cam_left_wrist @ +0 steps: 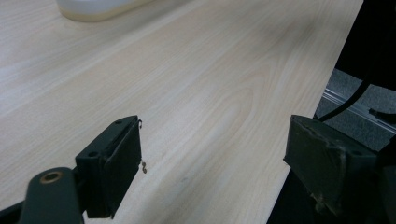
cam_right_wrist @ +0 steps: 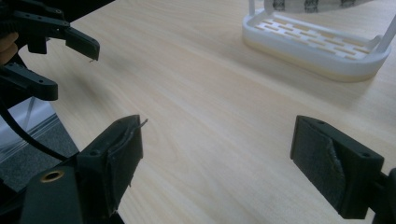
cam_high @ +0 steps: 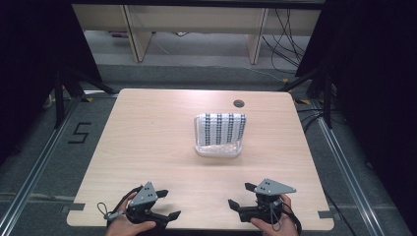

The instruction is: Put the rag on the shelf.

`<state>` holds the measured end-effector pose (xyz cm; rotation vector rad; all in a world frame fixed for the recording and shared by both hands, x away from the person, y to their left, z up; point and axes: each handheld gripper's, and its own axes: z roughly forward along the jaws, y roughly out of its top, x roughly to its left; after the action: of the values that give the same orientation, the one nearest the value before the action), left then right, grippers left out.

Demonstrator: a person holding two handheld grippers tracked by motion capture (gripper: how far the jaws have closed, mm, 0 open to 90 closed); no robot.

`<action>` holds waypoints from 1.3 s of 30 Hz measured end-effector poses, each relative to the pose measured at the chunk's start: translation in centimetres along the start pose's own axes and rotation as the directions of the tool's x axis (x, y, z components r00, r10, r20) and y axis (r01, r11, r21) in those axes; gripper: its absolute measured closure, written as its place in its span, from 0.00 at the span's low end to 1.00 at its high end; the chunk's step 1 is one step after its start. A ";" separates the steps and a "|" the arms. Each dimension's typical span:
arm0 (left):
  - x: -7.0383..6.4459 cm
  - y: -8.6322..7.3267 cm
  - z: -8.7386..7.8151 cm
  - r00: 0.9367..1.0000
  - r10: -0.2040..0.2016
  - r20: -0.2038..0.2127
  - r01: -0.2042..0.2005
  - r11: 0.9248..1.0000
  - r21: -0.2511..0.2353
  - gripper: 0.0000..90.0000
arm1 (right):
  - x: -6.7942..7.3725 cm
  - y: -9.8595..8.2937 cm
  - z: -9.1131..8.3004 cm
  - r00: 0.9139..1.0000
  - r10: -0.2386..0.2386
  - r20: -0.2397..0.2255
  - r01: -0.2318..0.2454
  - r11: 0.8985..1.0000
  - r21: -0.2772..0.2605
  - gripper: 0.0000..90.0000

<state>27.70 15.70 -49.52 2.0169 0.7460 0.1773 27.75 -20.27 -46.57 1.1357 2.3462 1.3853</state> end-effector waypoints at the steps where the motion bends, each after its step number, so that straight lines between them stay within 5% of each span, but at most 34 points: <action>1: -0.1 -0.1 0.2 1.000 0.006 -0.002 -0.006 1.000 -0.001 0.20 | -0.3 0.0 0.0 0.999 -0.037 0.001 0.037 0.999 0.003 0.20; 2: -0.1 -0.2 0.2 1.000 0.007 0.001 -0.007 1.000 0.014 0.20 | 0.0 -0.3 0.0 1.000 -0.012 -0.003 0.012 1.000 0.013 0.20; 9: -1.0 -0.8 1.1 1.000 0.019 0.001 -0.019 0.999 0.050 0.19 | 0.4 -1.2 0.1 1.000 -0.027 0.016 0.026 0.998 0.063 0.20; 11: -1.2 -0.8 1.2 0.999 0.041 0.000 -0.040 0.996 0.076 0.17 | 0.6 -1.5 0.1 1.000 -0.002 0.020 0.001 0.997 0.080 0.20; 13: -1.4 -0.9 1.4 0.998 0.053 0.015 -0.055 0.995 0.089 0.17 | 0.4 -1.6 0.3 0.999 -0.036 0.016 0.035 0.997 0.069 0.20; 14: -1.5 -1.0 1.6 0.998 0.060 0.009 -0.061 0.995 0.074 0.17 | 0.8 -1.8 0.2 1.000 0.005 0.012 -0.006 0.996 0.093 0.20; 15: -1.6 -1.0 1.6 0.998 0.057 0.011 -0.058 0.994 0.091 0.17 | 0.6 -1.9 0.4 1.000 -0.019 0.003 0.019 0.997 0.080 0.20; 17: -1.5 -1.0 1.7 0.995 0.102 0.001 -0.101 0.989 0.110 0.17 | 1.0 -2.1 0.3 1.000 -0.012 0.019 0.010 0.995 0.097 0.20; 21: -1.6 -1.1 1.8 0.997 0.074 -0.007 -0.073 0.993 0.092 0.17 | 0.9 -2.3 0.4 0.997 -0.071 0.018 0.068 0.992 0.110 0.20; 28: -1.5 -1.0 1.9 0.996 0.090 -0.002 -0.089 0.991 0.098 0.17 | 0.8 -2.4 0.6 0.998 -0.066 -0.011 0.066 0.991 0.120 0.20; 32: -1.4 -1.0 1.9 0.994 0.106 0.001 -0.105 0.988 0.109 0.17 | 0.7 -2.4 0.6 0.997 -0.074 0.019 0.072 0.991 0.109 0.20; 39: -1.2 -1.0 2.0 0.993 0.115 -0.009 -0.113 0.986 0.125 0.17 | 0.6 -2.4 0.6 0.998 -0.066 0.006 0.065 0.992 0.112 0.20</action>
<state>27.07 13.91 -51.26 2.1810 0.6661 0.2179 26.43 -20.13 -48.74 1.0801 2.4586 1.2375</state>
